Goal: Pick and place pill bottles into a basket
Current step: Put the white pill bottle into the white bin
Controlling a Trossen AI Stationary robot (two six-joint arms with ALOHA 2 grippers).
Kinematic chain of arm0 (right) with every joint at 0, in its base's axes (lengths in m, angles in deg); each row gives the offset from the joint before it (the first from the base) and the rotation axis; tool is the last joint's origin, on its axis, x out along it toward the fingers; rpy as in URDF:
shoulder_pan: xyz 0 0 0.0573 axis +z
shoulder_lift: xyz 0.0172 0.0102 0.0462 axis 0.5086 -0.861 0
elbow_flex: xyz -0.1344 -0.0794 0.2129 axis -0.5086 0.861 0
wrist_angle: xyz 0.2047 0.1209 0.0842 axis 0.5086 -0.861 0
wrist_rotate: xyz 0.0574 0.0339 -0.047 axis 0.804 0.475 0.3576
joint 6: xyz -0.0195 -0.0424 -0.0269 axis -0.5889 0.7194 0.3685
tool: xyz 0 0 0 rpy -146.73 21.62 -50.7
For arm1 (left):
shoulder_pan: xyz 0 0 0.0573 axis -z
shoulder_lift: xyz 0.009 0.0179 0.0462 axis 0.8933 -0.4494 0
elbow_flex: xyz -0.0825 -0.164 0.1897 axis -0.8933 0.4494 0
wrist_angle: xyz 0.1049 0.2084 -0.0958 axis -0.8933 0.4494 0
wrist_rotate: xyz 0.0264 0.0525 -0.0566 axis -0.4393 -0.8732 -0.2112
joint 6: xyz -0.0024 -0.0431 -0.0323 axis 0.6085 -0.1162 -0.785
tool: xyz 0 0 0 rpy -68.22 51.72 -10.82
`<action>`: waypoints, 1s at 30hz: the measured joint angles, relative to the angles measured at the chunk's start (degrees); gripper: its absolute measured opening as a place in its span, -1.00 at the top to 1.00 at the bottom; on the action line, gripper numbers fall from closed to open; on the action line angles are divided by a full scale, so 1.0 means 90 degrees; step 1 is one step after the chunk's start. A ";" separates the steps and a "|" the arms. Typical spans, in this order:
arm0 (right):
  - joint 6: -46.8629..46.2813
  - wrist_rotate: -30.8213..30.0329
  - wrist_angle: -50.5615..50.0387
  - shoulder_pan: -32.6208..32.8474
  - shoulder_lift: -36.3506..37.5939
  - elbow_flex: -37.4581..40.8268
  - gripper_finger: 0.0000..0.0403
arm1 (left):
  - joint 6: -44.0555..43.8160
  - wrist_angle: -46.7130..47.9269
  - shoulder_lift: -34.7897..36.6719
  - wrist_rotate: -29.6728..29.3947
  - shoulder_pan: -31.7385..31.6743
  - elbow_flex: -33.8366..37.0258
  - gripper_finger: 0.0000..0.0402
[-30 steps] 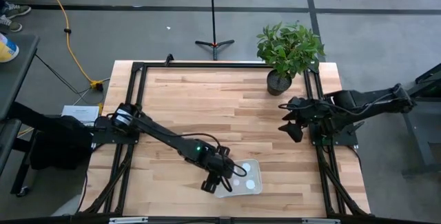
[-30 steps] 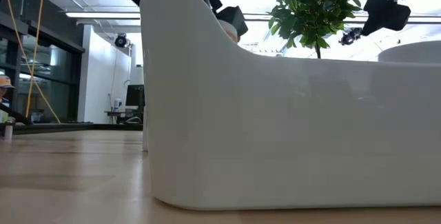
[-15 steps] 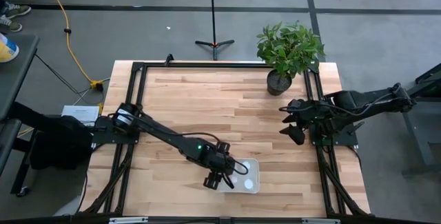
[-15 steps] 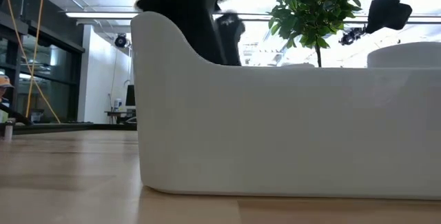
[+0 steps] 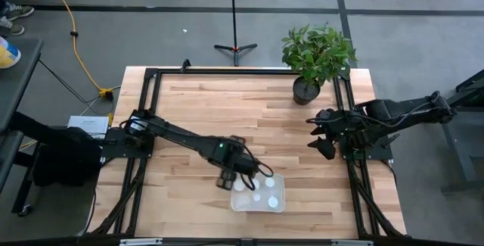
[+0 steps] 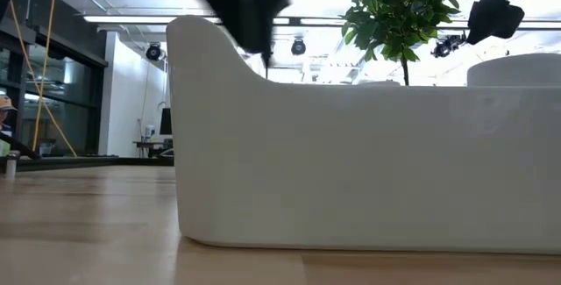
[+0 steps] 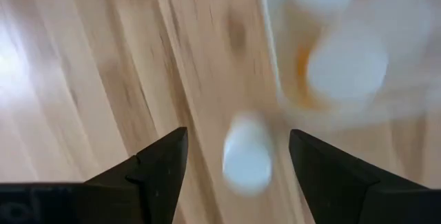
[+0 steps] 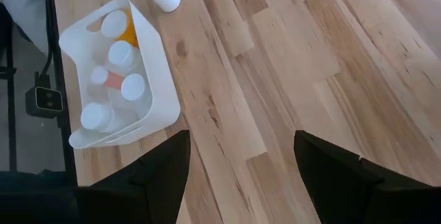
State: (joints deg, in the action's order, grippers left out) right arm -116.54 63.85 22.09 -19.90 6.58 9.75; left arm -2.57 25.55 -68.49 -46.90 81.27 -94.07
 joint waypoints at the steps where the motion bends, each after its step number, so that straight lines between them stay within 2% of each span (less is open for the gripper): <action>1: 0.0005 0.0012 -0.0003 0.0000 0.0000 0.0000 -0.24 | 0.0002 0.0278 -0.0002 0.0095 -0.0040 0.0002 -0.42; 5: 0.0020 0.0016 -0.0025 0.0000 0.0000 0.0000 -0.24 | 0.0048 0.0718 -0.0004 0.0470 -0.0127 0.0002 -0.42; 11: 0.0020 0.0016 -0.0025 0.0000 0.0000 0.0000 -0.24 | 0.0198 0.0516 -0.0005 0.0691 -0.0129 0.0040 -0.42; 19: 0.0020 0.0015 -0.0024 0.0000 0.0000 0.0000 -0.24 | 0.0205 0.0325 -0.0007 0.0970 -0.0129 0.0558 -0.42; 30: 0.0020 0.0014 -0.0023 0.0000 0.0000 0.0000 -0.24 | 0.0104 -0.0065 -0.0013 0.0983 -0.0172 0.0702 -0.42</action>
State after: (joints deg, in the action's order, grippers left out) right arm -116.37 63.98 21.89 -19.90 6.58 9.75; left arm -1.64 24.96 -68.61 -38.05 79.72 -87.75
